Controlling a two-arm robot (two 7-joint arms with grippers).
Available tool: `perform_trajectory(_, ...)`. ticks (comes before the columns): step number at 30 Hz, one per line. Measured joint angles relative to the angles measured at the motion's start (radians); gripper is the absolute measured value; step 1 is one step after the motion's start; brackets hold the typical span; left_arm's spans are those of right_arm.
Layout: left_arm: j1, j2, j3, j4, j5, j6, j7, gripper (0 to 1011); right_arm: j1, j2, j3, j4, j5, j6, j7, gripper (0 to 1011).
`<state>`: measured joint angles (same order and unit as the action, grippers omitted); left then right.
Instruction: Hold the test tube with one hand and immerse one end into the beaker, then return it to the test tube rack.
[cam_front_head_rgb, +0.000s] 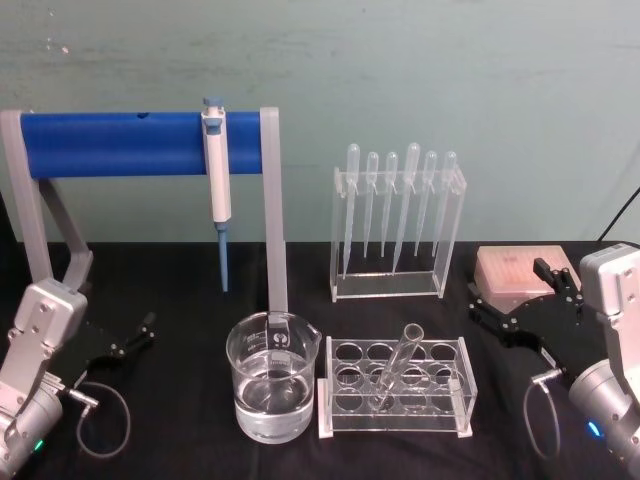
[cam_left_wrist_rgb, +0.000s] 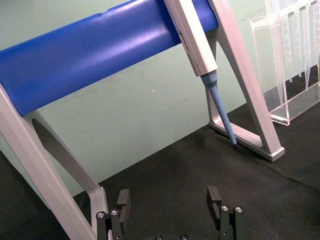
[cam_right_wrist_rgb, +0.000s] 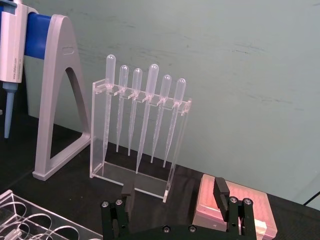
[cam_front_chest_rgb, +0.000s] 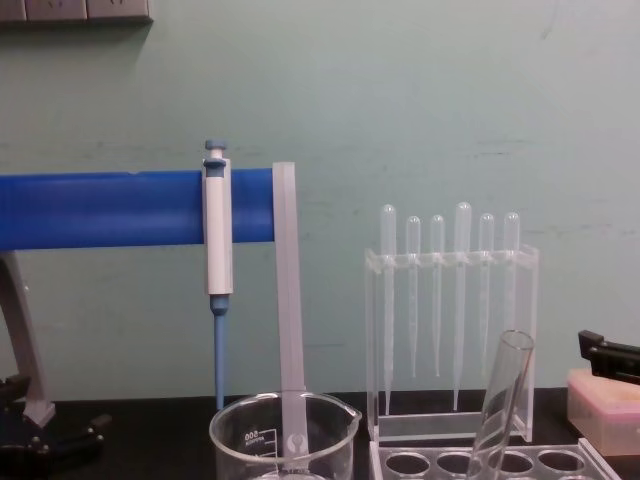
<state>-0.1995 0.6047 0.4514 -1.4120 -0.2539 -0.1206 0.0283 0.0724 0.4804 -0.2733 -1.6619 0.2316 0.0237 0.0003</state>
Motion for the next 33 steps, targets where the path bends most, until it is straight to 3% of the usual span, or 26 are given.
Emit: perform_trajectory(33, 0.0, 0.0, 0.0, 0.0, 0.0, 0.0, 0.0, 1000, 0.0, 0.0, 0.0, 0.0, 0.0, 0.0, 0.0, 1003)
